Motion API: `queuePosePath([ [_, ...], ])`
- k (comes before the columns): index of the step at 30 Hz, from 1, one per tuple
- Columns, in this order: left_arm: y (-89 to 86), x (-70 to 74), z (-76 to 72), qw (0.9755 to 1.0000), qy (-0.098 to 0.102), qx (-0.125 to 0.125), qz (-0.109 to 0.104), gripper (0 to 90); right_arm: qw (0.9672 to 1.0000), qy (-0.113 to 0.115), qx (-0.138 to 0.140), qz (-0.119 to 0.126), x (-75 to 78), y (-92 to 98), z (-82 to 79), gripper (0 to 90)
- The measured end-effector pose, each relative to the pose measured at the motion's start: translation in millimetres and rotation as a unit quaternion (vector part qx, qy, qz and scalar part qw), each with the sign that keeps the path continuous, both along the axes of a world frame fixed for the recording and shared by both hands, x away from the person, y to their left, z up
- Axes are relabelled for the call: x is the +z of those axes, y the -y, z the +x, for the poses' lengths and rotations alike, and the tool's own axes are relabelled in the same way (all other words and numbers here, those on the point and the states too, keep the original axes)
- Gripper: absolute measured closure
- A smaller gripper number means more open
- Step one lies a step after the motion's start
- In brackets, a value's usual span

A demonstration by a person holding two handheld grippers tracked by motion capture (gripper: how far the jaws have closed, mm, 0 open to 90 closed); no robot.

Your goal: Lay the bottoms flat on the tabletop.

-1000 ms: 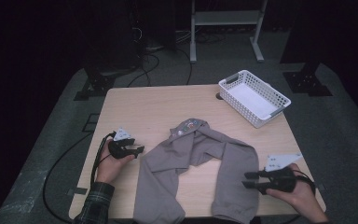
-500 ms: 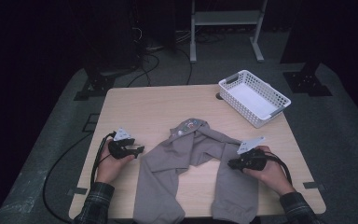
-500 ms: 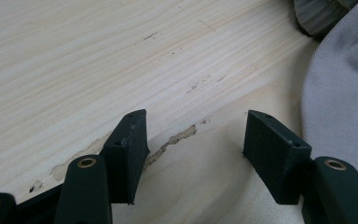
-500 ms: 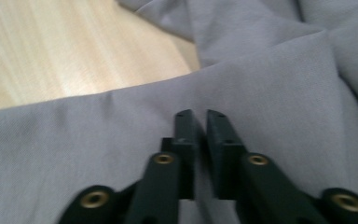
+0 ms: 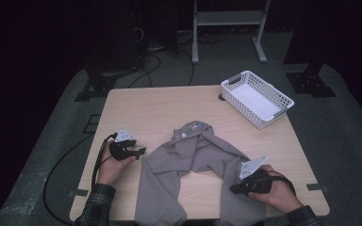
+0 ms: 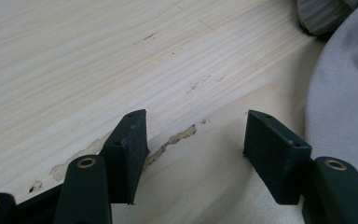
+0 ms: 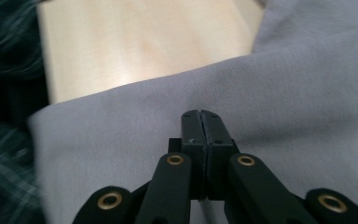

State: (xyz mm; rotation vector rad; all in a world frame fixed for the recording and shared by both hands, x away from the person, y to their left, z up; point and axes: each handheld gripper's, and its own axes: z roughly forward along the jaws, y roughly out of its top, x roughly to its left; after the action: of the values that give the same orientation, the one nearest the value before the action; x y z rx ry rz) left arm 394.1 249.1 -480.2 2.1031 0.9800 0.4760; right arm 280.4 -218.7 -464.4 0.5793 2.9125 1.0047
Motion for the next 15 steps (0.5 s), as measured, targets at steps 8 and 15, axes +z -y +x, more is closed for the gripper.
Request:
queuePosePath([
  [8, 0.8, -0.1, -0.7, 1.0, 0.0, 0.0, 0.0, 38.1, 0.9971, -0.054, 0.053, 0.008, -1.1, -1.9, -30.8, 88.8],
  [15, 2.9, 0.5, -0.4, 0.9998, -0.004, 0.018, -0.009, 38.7, 0.9985, -0.023, 0.023, 0.044, 6.3, 4.6, -18.4, 72.9],
])
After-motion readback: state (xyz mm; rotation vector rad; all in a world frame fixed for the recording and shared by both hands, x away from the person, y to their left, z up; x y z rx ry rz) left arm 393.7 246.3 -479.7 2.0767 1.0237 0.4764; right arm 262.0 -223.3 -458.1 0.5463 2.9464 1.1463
